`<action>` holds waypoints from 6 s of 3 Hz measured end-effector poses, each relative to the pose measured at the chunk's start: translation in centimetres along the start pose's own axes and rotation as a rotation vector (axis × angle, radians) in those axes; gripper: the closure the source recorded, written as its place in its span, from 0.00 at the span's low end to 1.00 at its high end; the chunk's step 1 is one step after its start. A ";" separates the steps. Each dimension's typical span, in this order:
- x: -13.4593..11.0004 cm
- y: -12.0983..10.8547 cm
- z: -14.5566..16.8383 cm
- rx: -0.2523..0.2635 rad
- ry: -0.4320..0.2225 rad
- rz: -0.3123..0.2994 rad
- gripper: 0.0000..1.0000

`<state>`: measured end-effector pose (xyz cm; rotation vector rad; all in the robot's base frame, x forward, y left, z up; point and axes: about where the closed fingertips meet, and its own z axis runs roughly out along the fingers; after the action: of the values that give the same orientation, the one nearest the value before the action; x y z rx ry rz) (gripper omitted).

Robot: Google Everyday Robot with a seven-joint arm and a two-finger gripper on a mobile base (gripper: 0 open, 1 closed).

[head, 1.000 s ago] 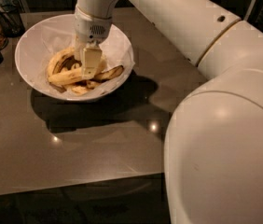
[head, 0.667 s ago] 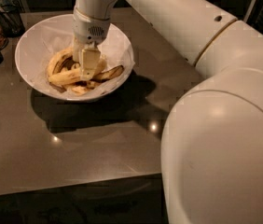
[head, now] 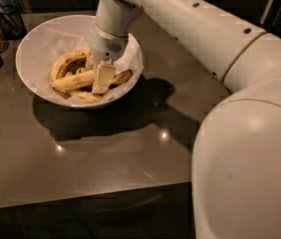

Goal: Pick banana from white bowl

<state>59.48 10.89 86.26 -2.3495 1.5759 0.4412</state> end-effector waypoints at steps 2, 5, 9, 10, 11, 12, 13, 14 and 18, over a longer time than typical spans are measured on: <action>0.1 0.2 -0.3 -0.005 -0.011 -0.002 0.69; -0.1 0.2 -0.5 -0.005 -0.011 -0.003 1.00; -2.7 1.8 -2.6 0.045 -0.047 -0.088 1.00; -3.7 1.9 -3.9 0.064 -0.039 -0.112 1.00; -5.8 3.0 -7.4 0.099 -0.022 -0.165 1.00; -6.0 2.9 -7.5 0.101 -0.018 -0.161 1.00; -7.7 5.1 -7.7 0.064 -0.018 -0.103 1.00; -9.5 8.0 -8.1 0.051 -0.039 -0.006 1.00; -9.3 15.3 -10.4 0.099 -0.110 0.142 1.00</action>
Offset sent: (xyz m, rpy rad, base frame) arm -0.0192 -0.0525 -0.0683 0.0680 0.0393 0.0324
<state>42.95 9.00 98.61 -2.1122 1.6790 0.5018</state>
